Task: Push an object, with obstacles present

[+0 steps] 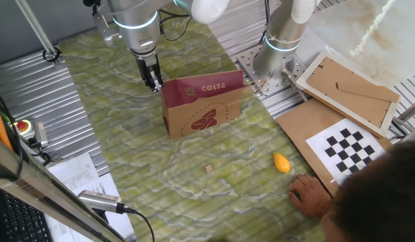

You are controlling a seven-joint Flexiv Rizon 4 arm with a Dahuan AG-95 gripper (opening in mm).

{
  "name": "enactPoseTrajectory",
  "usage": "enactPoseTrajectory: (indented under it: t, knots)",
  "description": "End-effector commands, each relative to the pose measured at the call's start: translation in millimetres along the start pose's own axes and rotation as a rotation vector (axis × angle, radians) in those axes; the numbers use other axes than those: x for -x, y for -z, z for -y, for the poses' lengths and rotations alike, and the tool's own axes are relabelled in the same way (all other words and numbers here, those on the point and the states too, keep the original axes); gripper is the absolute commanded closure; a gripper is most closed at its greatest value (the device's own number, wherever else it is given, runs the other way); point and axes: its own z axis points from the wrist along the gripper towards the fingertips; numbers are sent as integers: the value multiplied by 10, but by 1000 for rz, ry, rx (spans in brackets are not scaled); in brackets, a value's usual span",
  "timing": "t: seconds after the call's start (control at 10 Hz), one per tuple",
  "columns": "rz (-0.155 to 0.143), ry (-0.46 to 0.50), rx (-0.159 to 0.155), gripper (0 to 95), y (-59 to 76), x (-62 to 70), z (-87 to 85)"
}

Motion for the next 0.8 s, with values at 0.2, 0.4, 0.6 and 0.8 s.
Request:
enactPoseTrajectory:
  t: [0.2, 0.4, 0.6, 0.8]
  knots:
    - [0, 0, 0, 950, -2, 1, -4]
    - [1, -1, 0, 950, -3, 1, -6]
    - [1, -3, 1, 950, -8, 3, -17]
    - [2, -3, 1, 950, -11, 4, -21]
